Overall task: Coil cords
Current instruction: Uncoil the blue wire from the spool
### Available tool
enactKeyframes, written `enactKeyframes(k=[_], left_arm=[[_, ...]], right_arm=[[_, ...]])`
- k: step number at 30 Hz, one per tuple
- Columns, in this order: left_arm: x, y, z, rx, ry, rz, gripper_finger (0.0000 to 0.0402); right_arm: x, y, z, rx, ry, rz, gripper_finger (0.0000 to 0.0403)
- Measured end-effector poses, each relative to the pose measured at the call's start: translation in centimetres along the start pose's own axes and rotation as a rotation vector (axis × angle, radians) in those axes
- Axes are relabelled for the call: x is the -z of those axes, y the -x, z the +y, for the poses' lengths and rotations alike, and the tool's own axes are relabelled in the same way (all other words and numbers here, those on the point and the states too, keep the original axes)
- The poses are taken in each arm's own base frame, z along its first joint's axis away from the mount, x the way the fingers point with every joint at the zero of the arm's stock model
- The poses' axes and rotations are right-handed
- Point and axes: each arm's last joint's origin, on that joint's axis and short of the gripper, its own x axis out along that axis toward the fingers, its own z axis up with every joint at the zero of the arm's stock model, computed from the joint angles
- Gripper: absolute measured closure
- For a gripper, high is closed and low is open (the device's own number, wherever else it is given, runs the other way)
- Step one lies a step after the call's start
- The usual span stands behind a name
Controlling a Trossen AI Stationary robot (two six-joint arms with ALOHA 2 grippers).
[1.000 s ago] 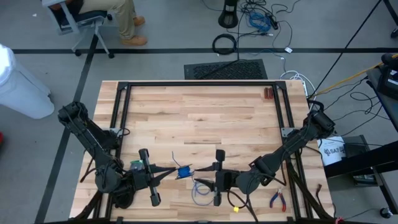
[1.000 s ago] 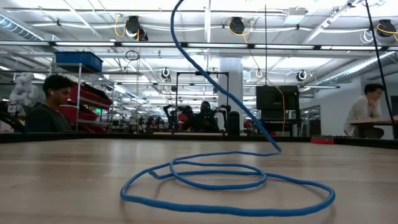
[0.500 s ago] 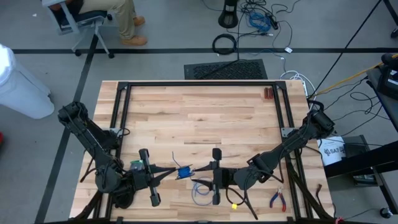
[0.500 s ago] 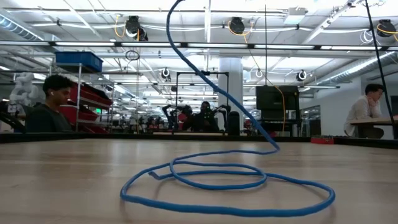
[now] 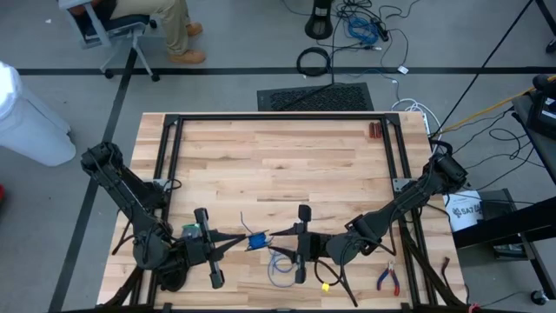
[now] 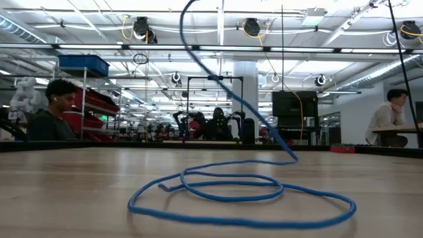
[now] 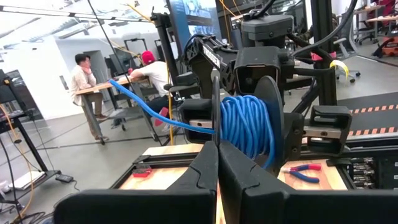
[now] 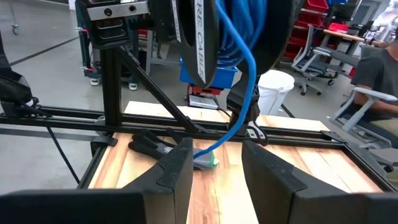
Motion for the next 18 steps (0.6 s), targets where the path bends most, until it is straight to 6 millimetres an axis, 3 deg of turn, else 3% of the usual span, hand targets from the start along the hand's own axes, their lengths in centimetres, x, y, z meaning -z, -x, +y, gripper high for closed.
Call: enactKeyframes(k=[3,8,12,18], left_arm=[[0.0,0.0,-0.1,0.021,0.0,-0.009,0.04],[0.0,0.0,-0.1,0.023,0.0,-0.01,0.04],[0.0,0.0,-0.1,0.023,-0.005,-0.01,0.04],[0.5,0.0,-0.3,0.03,-0.1,0.023,0.04]], right_arm=[[0.0,0.0,0.0,0.0,0.001,0.0,0.0306],[0.0,0.0,0.0,0.0,0.019,0.0,0.0388],[-0.1,0.4,0.2,0.044,0.027,0.0,0.0395],[-1.6,3.0,0.7,0.102,0.035,-0.029,0.0401]])
